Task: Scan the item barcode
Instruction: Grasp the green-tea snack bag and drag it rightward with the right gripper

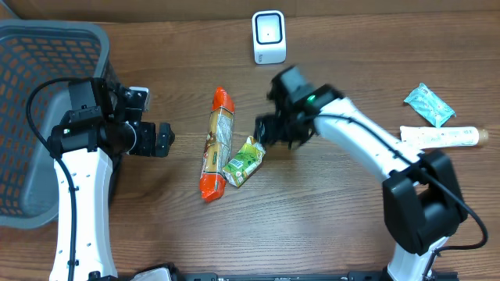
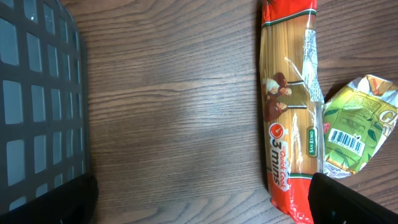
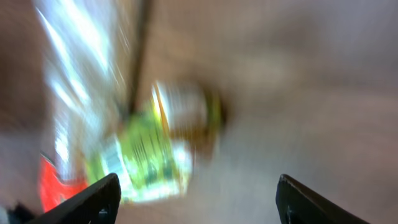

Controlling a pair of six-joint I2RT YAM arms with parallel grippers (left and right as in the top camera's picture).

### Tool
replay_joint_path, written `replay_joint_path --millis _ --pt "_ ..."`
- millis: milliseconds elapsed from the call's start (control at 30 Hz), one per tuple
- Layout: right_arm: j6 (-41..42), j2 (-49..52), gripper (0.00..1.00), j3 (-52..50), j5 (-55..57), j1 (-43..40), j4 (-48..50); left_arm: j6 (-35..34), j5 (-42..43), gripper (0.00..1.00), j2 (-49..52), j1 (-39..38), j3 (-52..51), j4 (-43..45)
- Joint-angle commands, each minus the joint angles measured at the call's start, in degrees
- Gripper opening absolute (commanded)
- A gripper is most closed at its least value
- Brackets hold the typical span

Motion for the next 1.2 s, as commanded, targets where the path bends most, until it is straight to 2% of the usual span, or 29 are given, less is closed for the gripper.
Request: replay_joint_path --millis 0,200,333,433,533,567,800,1000,1167 --pt "-7.34 0.11 0.81 0.74 -0.13 -2.40 5.01 1.07 0.46 1.00 0.35 -0.11 0.98 0.02" --pt "-20.85 3.41 0.81 0.42 -2.71 -0.87 8.74 1.07 0.46 0.99 0.37 -0.11 0.98 0.02" --pt "-23.69 6.80 0.79 0.44 -2.99 1.55 9.44 1.07 0.46 1.00 0.37 -0.11 0.98 0.02" --pt "-23.02 8.76 0.70 0.44 -2.91 2.93 9.20 1.07 0.46 1.00 0.35 -0.11 0.98 0.02" --pt "-22.99 8.87 0.49 0.44 -2.84 3.30 8.41 1.07 0.46 0.99 0.35 -0.11 0.98 0.02" --pt "-21.84 8.87 0.39 0.44 -2.58 3.28 8.20 1.07 0.46 1.00 0.35 -0.11 0.98 0.02" --pt "-15.54 8.52 0.04 2.19 -2.05 0.52 4.39 1.07 0.46 1.00 0.35 -0.11 0.98 0.02" --pt "-3.26 6.69 0.04 4.22 -1.79 -4.52 -0.66 1.07 0.46 1.00 0.35 -0.11 0.98 0.02" --pt "16.28 4.61 0.04 4.20 10.03 -8.26 -4.11 1.07 0.46 0.99 0.35 -0.11 0.98 0.02"
